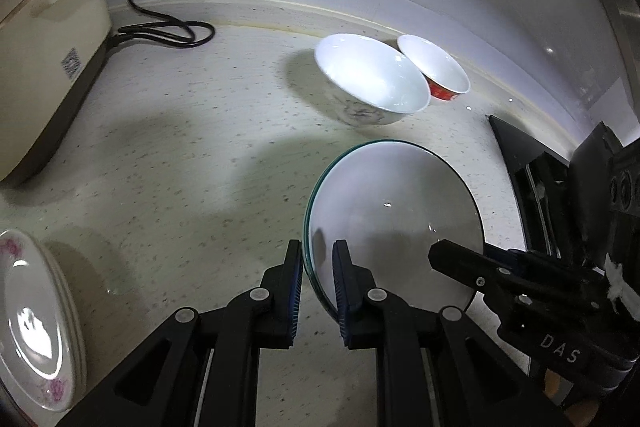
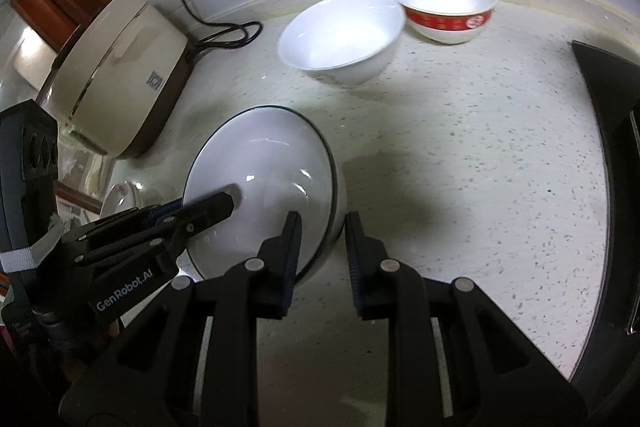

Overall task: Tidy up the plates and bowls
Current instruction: 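Carry the green-rimmed bowl with both grippers beside the plate stack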

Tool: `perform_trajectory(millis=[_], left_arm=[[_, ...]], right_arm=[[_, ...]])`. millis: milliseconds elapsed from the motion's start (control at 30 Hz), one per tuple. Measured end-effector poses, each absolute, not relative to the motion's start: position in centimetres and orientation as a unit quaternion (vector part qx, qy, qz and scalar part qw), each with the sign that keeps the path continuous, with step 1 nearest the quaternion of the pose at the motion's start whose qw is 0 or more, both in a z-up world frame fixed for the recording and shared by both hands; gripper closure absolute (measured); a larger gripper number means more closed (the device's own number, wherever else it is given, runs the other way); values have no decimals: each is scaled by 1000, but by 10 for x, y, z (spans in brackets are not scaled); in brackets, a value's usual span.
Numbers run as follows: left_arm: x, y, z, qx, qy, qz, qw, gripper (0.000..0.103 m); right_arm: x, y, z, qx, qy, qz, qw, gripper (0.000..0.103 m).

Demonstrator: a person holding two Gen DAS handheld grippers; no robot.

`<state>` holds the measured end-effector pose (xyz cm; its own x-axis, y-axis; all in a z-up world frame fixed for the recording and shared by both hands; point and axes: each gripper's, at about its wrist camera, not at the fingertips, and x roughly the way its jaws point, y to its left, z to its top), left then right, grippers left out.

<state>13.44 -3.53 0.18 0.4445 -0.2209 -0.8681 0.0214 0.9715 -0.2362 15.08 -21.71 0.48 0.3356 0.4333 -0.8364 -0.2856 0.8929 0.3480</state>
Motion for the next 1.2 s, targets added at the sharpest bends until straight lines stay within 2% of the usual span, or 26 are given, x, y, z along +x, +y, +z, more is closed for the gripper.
perform_trajectory(millis=[733,1200], left_arm=[[105,37,-6,-163,513,18,843,87],[102,53,-10,-155,518,58,839,87]], right_arm=[[145,-143,5,7,535,308,787,77],[148,-117,-8,-4,549,324,770,77]])
